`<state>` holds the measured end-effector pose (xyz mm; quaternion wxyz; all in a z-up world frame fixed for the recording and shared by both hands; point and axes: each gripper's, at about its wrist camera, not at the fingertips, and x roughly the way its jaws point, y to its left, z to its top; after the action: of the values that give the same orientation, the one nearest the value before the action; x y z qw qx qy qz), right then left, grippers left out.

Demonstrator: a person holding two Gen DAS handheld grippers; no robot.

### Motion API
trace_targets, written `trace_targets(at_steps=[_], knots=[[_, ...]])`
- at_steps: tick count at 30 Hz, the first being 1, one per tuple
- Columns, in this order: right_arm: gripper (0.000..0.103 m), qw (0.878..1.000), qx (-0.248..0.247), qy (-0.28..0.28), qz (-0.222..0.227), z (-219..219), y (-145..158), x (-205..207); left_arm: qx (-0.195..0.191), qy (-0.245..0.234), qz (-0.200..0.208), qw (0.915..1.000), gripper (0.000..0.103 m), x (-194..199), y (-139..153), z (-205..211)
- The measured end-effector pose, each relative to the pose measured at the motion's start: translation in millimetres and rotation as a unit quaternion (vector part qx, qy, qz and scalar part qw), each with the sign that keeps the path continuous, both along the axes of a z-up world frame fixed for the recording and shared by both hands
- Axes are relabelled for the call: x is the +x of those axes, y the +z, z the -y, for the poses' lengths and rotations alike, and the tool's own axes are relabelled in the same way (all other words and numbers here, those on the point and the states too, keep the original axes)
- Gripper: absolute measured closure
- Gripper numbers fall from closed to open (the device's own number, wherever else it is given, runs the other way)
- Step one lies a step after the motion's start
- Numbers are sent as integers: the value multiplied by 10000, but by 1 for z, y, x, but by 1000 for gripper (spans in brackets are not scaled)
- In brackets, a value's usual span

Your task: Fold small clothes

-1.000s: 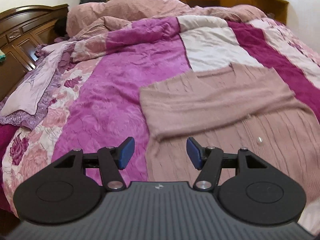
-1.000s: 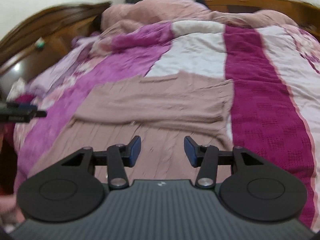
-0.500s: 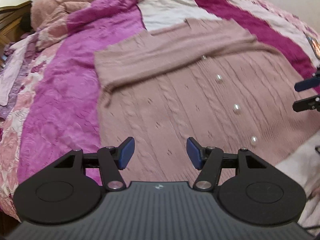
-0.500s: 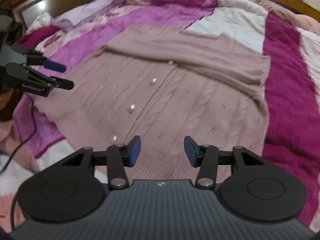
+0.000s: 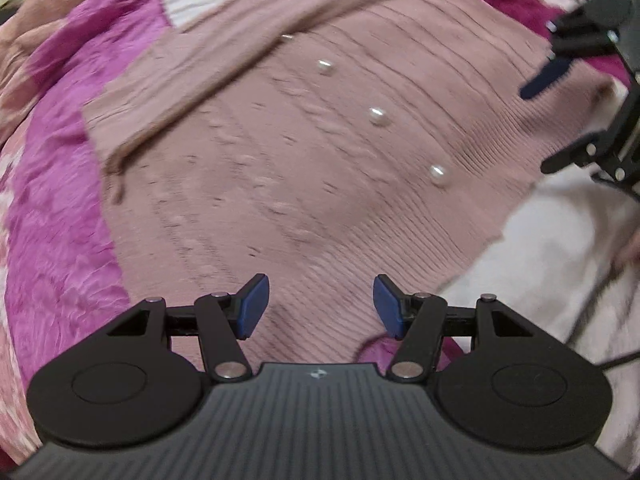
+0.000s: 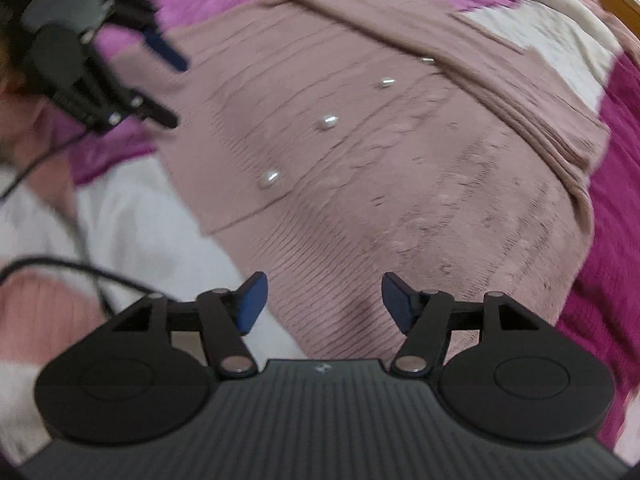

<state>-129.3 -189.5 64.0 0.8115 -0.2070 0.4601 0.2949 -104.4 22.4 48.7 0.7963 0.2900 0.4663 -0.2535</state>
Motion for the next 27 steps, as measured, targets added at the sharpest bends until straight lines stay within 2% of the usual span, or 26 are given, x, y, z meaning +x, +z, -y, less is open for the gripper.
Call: trace_targets(at_steps=[4, 9, 12, 17, 18, 20, 22, 24, 27], knots=[[38, 9974, -503, 507, -71, -12, -11, -8, 89, -260, -36, 9996, 37, -9, -6, 8], [38, 9915, -1044, 777, 88, -26, -26, -8, 64, -144, -108, 9998, 37, -7, -10, 9], [33, 9882, -1242, 855, 273, -31, -29, -4, 4, -82, -142, 9999, 37, -5, -9, 6], [34, 9880, -1288, 689, 504, -33, -36, -1, -88, 21, -159, 9998, 37, -3, -7, 1], [37, 9880, -1279, 640, 586, -34, -38, -1, -96, 40, -165, 9998, 37, -3, -7, 1], [54, 9875, -1286, 615, 669, -36, -36, -4, -94, 37, -152, 9998, 37, -2, -7, 1], [88, 9871, -1264, 521, 829, -37, -31, -6, -106, 2, -128, 9999, 37, -2, -5, 1], [90, 9875, -1205, 315, 969, -35, -25, -1, -134, -18, -98, 9999, 37, -1, -3, 2], [93, 9905, -836, -1, 1093, -27, -11, 7, -269, -28, -100, 9996, 37, 1, 3, 3]])
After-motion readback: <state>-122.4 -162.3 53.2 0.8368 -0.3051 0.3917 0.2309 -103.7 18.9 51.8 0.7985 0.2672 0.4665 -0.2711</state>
